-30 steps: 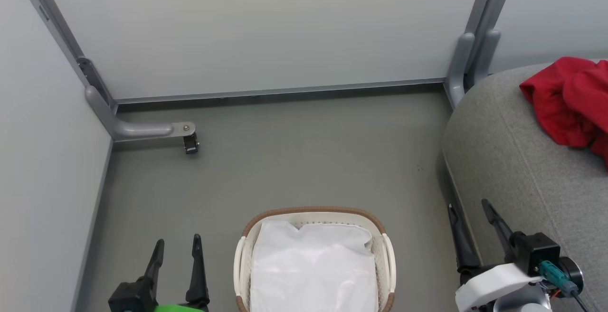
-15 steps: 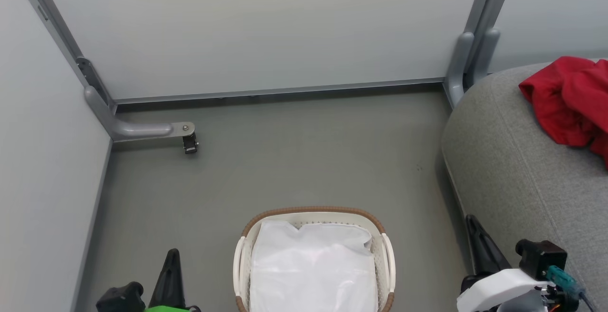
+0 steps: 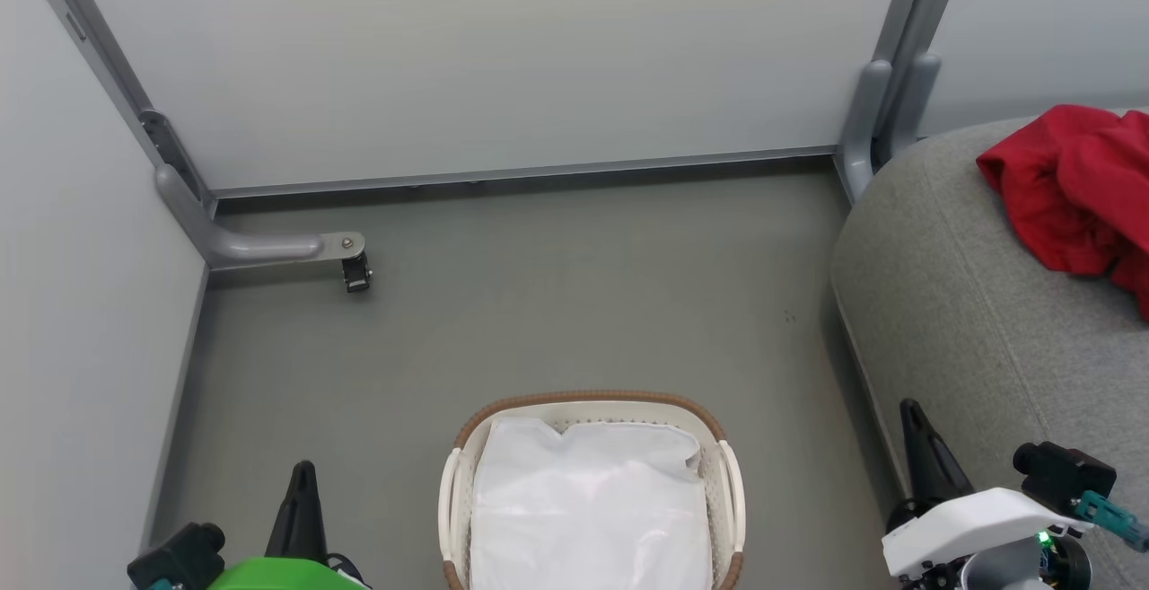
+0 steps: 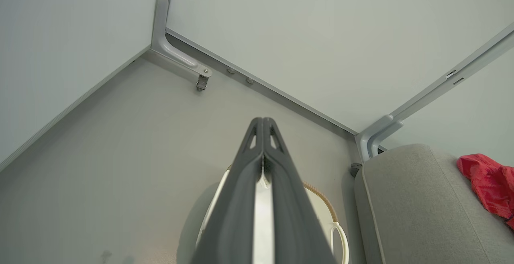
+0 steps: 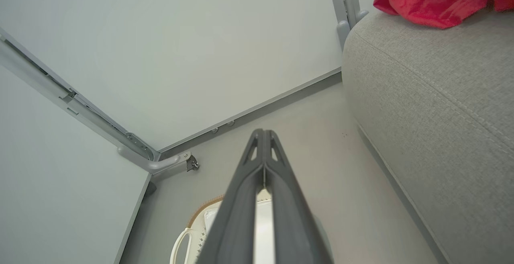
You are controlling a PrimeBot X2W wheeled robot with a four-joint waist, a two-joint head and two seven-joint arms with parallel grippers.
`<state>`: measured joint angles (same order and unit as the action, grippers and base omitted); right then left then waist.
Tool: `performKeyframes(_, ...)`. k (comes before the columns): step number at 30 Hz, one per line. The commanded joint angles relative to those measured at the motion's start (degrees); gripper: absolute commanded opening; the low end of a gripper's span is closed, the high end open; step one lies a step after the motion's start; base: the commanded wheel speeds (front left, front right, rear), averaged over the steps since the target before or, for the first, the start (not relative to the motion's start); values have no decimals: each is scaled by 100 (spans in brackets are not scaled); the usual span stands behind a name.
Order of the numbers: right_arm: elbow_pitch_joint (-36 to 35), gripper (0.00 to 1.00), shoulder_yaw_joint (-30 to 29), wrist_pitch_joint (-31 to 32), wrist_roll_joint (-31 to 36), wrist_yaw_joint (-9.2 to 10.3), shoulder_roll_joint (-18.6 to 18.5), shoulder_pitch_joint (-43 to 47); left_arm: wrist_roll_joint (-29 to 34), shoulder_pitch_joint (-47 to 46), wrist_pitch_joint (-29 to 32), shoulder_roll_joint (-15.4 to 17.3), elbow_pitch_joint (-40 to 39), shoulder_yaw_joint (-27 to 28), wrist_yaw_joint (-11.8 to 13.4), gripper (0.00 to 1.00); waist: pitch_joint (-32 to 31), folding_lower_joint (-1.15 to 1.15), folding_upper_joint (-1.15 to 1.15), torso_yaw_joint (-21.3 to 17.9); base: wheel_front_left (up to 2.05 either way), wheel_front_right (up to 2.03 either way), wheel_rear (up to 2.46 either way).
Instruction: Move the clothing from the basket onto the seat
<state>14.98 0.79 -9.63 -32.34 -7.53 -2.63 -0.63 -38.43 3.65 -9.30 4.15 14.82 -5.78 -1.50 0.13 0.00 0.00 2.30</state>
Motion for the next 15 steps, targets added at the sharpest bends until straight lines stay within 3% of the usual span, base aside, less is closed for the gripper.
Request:
performKeyframes(1, -87, 0, -37, 47, -249, 1, -46, -138, -214, -198, 44, -16, -90, 62, -39, 0, 0, 0, 0, -3, 0, 0, 0)
performKeyframes(15, -98, 0, -148, 336, -1420, 2, -68, -227, -1255, -366, 344, -32, -95, 292, -156, 0, 1, 0, 0, -34, 0, 0, 0)
